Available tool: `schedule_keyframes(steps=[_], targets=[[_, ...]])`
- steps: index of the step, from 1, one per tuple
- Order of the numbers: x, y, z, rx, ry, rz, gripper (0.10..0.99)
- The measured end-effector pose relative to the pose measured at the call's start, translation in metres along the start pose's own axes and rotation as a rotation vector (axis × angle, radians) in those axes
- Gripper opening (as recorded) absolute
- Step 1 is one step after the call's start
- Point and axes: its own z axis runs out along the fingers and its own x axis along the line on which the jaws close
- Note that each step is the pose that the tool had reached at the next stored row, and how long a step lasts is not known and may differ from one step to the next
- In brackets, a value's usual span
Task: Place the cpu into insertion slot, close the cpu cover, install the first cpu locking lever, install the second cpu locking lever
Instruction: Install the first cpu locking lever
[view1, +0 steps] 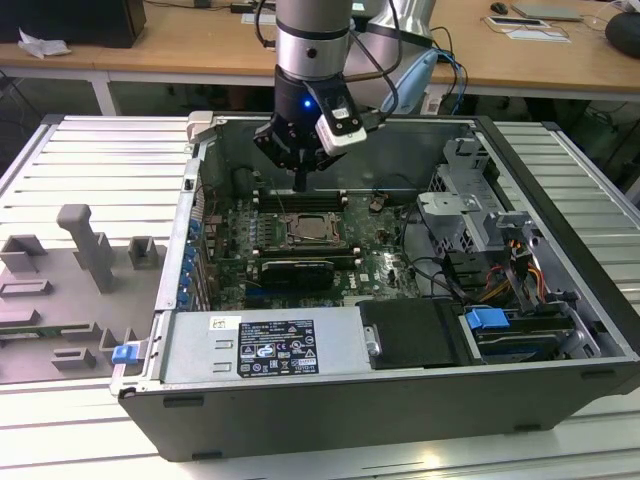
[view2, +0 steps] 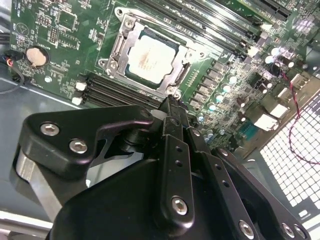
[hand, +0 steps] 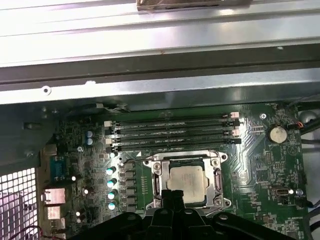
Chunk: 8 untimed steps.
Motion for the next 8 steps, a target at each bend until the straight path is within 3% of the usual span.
schedule_keyframes(steps=[3,8], targets=[[0.0047,-0.0004,0.0000,-0.001,-0.0120,-0.001,0.106],[0.0057,-0.0005,0.0003,-0.001,-0.0137,-0.002,0.106]])
